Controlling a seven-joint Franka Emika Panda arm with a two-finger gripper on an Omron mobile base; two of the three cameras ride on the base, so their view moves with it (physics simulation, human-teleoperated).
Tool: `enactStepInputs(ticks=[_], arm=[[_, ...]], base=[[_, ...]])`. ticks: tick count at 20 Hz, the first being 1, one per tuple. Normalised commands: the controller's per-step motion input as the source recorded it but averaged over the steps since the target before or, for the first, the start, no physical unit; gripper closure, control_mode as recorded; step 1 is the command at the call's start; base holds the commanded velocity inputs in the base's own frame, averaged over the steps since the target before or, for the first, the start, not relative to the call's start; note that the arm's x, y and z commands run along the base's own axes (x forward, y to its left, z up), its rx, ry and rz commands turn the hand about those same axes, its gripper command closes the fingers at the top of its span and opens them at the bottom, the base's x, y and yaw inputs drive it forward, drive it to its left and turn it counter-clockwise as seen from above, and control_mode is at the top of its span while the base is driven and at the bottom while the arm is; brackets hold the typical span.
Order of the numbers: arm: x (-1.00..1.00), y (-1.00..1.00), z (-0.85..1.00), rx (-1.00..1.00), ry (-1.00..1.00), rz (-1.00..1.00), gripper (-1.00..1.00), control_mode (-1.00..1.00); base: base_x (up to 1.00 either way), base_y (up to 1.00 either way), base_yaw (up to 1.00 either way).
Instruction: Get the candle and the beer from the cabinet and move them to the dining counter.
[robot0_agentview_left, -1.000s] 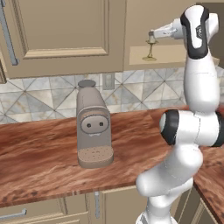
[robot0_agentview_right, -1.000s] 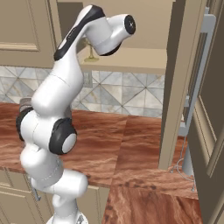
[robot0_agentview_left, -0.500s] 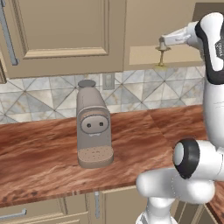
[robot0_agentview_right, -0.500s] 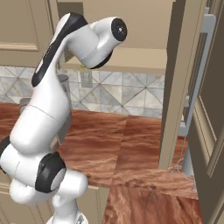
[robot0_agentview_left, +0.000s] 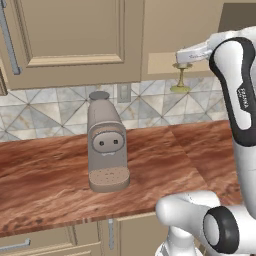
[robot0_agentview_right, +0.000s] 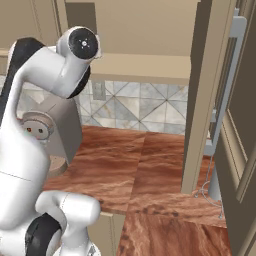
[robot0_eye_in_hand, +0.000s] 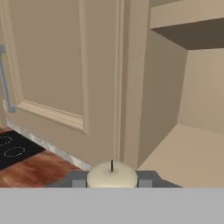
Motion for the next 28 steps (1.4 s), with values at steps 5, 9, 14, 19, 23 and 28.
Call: enactStepInputs(ticks=[5,9,14,19,23,28], arm=[[-0.86,0.09,0.0,0.0,0.0,-0.11,1.0,-1.0],[-0.7,-0.01,-0.04,0.0,0.0,-0.16,1.0,-1.0],[-0.41,-0.05,-0.02,0.0,0.0,-0.28,1.0,-1.0],[-0.28,-0.08,0.0,0.0,0.0,-0.28,1.0,-1.0],[-0.52,-0.2,-0.04,0.0,0.0,-0.19,1.0,-1.0],[-0.59,-0.05,-0.1,0.0,0.01,-0.08,1.0,-1.0]], base=[[0.0,0.0,0.0],[0.0,0.0,0.0],[0.0,0.0,0.0],[0.0,0.0,0.0],[0.0,0.0,0.0],[0.0,0.0,0.0]])
